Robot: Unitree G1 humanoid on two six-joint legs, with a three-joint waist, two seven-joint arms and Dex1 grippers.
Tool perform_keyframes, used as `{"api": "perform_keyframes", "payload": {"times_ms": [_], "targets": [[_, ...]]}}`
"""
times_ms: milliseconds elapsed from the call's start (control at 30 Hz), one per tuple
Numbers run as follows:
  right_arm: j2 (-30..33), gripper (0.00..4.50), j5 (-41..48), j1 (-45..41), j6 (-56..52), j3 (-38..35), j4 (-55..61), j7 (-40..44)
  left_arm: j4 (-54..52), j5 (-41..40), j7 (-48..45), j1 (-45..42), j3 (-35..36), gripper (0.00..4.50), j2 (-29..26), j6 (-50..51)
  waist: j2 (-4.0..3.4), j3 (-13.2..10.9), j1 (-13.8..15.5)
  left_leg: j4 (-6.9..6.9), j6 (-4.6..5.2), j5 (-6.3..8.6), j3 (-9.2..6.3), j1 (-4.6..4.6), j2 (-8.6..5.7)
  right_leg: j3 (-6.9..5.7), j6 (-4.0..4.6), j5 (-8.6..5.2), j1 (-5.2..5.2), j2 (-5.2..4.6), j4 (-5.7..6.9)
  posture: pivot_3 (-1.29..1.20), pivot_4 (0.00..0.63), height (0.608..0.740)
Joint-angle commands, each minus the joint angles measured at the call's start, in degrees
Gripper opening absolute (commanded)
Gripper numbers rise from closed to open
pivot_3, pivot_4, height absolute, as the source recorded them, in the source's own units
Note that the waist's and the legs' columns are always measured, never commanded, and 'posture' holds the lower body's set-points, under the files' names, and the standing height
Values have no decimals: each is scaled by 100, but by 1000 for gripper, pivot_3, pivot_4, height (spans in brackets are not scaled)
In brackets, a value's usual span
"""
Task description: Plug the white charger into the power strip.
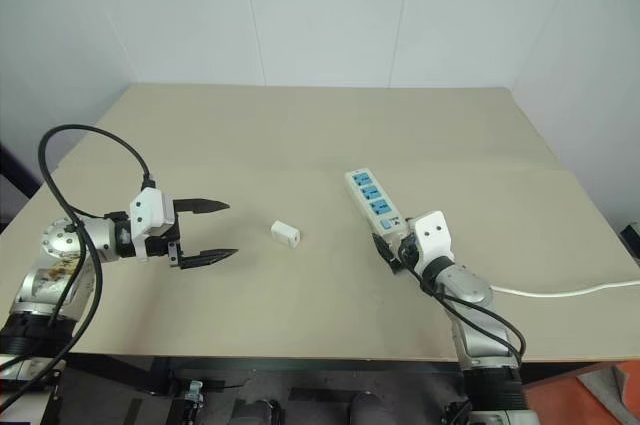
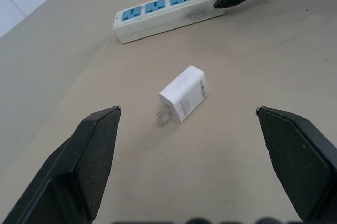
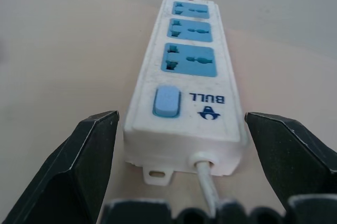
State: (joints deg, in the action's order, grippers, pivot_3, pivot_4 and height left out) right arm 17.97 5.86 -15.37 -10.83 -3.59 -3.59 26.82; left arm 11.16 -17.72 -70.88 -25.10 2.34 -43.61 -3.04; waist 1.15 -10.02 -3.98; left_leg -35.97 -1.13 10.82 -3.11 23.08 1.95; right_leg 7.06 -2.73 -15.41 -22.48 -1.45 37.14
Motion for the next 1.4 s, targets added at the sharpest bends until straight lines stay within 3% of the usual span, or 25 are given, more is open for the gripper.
{"api": "perform_keyframes", "payload": {"times_ms": [33, 433, 600, 700, 900, 1000, 1133, 1267, 1400], "targets": [[-157, 4477, 65, -189, 447, -67, -282, -168, -107, 18, 38, -34, 98, 4500, -60, -120, 0, 0, 0, 0, 0, 0, 0, 0, 0, 0, 3, 1, 0, 0, 0, 0, 150, 740], [-421, 4477, 341, -339, 790, -190, -1005, -182, -171, -24, 28, -29, 122, 4500, -88, -80, 0, 0, -6, 0, 0, 0, -1, -6, 1, 0, 6, 4, 2, 1, 4, 0, 150, 740], [-414, 3420, 440, -379, 802, -152, -1178, -38, -154, -65, -171, -177, -11, 4500, -153, 181, 0, 0, -7, 0, 0, 0, -1, -11, 1, 0, 3, 2, 8, 1, 3, 0, 150, 740], [-433, 3421, 391, -452, 831, -99, -1331, -81, -44, 58, -431, -691, -333, 4500, -181, 503, 6, 3, -10, 0, 0, 0, -3, -13, 2, -1, 0, 0, 10, 4, 3, 0, 150, 740], [-311, 3421, 336, -520, 884, 25, -1522, 176, 1065, 1196, -1131, -2718, -1502, 4500, 33, 121, 23, 14, -11, -9, -3, -3, -4, -24, 0, -2, -6, 3, 25, 9, 3, 0, 150, 740], [-216, 3421, 224, -554, 897, 112, -1631, 217, 2038, 1837, -1906, -4138, -2321, 4500, 448, -403, 25, 14, -28, -6, -3, -3, -1, -18, -1, 3, -7, 2, 20, 11, -2, 0, 150, 740], [-163, 3421, 204, -550, 831, 147, -1690, 206, 3124, 1637, -2162, -5484, -3749, 4500, 904, -937, 26, 14, -67, -1, -2, -2, 1, -8, -2, 9, -8, 0, 13, 12, -7, 0, 150, 740], [-142, 3421, 224, -430, 772, 160, -1572, 177, 4130, 1474, -2162, -6339, -5148, 4500, 1296, -1500, 26, 14, -96, 0, 1, 0, -1, -5, -3, 10, -18, -6, 12, 11, -6, 0, 150, 740], [-142, 3421, 185, -348, 691, 181, -1485, 78, 4987, 1954, -2162, -6678, -5574, 4500, 1861, -1792, 28, 13, -81, -1, 2, 1, -3, 1, -5, 8, -19, -9, 10, 11, -6, 0, 150, 740]]}}
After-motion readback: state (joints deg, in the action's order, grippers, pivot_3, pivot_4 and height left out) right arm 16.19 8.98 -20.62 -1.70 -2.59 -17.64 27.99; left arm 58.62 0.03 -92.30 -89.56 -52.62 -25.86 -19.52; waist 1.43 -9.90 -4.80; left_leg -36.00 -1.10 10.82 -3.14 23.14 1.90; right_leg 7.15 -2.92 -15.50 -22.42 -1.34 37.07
